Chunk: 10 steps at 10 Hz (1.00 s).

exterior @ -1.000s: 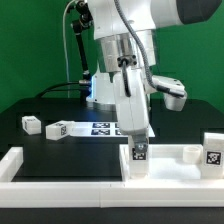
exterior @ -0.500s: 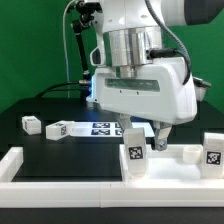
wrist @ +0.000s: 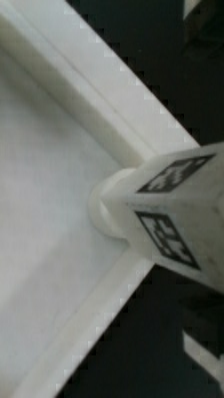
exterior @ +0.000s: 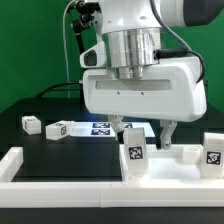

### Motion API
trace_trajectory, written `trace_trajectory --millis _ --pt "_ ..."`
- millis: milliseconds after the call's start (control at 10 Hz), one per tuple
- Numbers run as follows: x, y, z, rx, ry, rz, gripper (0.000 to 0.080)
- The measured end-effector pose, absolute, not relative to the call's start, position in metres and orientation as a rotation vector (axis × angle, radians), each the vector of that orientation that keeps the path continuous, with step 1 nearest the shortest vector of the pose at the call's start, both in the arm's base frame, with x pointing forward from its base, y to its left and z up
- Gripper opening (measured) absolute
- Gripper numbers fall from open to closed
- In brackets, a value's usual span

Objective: Assemble square table

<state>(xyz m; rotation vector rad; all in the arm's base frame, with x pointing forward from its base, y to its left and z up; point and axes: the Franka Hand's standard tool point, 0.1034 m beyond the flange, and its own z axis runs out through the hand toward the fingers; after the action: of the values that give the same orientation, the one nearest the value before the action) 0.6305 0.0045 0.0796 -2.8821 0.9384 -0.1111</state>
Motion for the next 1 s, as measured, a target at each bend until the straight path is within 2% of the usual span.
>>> trace_trajectory --millis 200,400,500,600,900,1000 --pt "0.6323 0.0058 0.0798 -2.907 0.889 -0.132 0.0649" --pt "0.6321 0.0054 0.0795 -2.901 0.904 -0.130 0.0382" --pt "0.6306 0.0023 0.0784 -2.863 1.024 -0.119 0.0382" --pt "0.6299 0.0010 0.0776 -2.824 1.125 -0.112 0.0298" --pt "0.6289 -0.0008 0.0765 -2.688 1.403 -0.093 0.0297" --pt "0.6279 -0.0038 0.0756 -2.510 1.675 -0.063 0.0297"
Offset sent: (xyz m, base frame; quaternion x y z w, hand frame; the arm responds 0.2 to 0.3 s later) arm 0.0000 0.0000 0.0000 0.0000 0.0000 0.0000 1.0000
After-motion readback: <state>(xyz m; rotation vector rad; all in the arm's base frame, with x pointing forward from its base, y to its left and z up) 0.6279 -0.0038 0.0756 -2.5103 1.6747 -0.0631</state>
